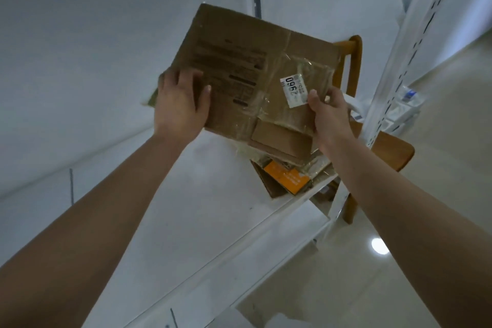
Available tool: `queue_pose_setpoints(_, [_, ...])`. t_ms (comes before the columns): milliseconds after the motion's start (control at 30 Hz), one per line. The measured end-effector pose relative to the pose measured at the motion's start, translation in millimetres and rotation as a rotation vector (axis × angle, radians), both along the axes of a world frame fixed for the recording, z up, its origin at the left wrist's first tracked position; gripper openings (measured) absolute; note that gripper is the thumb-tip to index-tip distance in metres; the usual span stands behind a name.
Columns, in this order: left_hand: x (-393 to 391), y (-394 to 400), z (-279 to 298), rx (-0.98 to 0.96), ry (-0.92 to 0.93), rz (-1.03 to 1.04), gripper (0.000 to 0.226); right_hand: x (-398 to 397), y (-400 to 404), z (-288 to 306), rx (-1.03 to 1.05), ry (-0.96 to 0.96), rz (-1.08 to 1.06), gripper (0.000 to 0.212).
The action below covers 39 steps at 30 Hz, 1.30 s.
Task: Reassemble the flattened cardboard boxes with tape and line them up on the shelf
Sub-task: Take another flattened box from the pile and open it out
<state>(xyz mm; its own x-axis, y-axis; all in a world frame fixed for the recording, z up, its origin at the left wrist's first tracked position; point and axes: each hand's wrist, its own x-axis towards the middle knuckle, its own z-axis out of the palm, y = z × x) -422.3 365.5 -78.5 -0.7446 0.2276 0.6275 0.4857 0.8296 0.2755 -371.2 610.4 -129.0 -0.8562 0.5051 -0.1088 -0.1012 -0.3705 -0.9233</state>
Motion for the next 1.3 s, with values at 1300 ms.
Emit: queue_pose_setpoints(1300, [256, -548, -79, 0.492, -0.182, 0.77, 0.046, 63, -540, -40, 0.824, 0.021, 0.429, 0.041])
